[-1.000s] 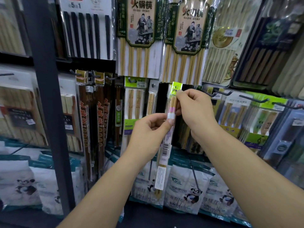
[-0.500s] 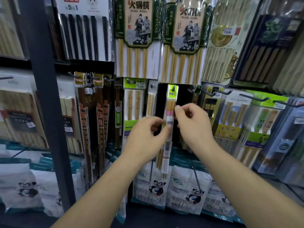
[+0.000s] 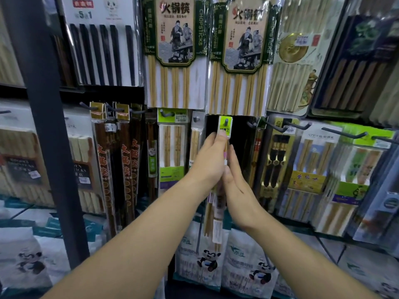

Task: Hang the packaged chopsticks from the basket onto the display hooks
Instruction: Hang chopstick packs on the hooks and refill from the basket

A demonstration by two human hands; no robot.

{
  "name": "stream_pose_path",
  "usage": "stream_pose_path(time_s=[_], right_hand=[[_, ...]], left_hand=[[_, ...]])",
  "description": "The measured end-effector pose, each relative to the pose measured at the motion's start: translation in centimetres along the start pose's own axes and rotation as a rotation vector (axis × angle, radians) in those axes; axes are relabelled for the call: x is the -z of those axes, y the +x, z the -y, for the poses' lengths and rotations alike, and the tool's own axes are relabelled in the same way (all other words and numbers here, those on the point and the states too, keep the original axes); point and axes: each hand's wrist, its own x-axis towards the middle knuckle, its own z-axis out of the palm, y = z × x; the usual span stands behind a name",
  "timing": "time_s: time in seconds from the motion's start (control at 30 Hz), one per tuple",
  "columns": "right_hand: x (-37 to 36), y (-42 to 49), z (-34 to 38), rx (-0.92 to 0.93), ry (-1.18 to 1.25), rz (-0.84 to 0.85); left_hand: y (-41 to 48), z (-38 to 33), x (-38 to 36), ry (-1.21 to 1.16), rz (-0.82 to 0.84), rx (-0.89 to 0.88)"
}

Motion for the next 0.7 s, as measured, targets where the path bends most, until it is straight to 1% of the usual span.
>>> stream_pose_path(time_s=[0.2, 0.3, 0.4, 0.5, 0.63, 0.7], right_hand=[[1.0, 3.6, -1.8, -0.028, 0.024, -0.029], [1.5, 5.1, -3.3, -0.018, -0.035, -0.019], [1.6, 5.8, -4.4, 0.007, -0.104, 0.000], [1.4, 5.4, -4.8, 0.019, -0.059, 0.004], [1.3, 3.0, -4.9, -0.020, 0.018, 0.022], [1.5, 0.8, -4.6, -0.073, 0.089, 0.032]], left_hand=[[3.3, 0.4, -0.7, -0.018, -0.045, 0.054], [4.9, 0.7, -0.9, -0.017, -0.058, 0.093], [5.5, 1.2, -1.0, -0.004, -0.063, 0.095], [4.7, 1.8, -1.0, 0.026, -0.048, 0.048], [1.5, 2.2, -1.0, 0.123, 0.012, 0.007], [-1.2, 2.4, -0.6, 0.140, 0.020, 0.012]])
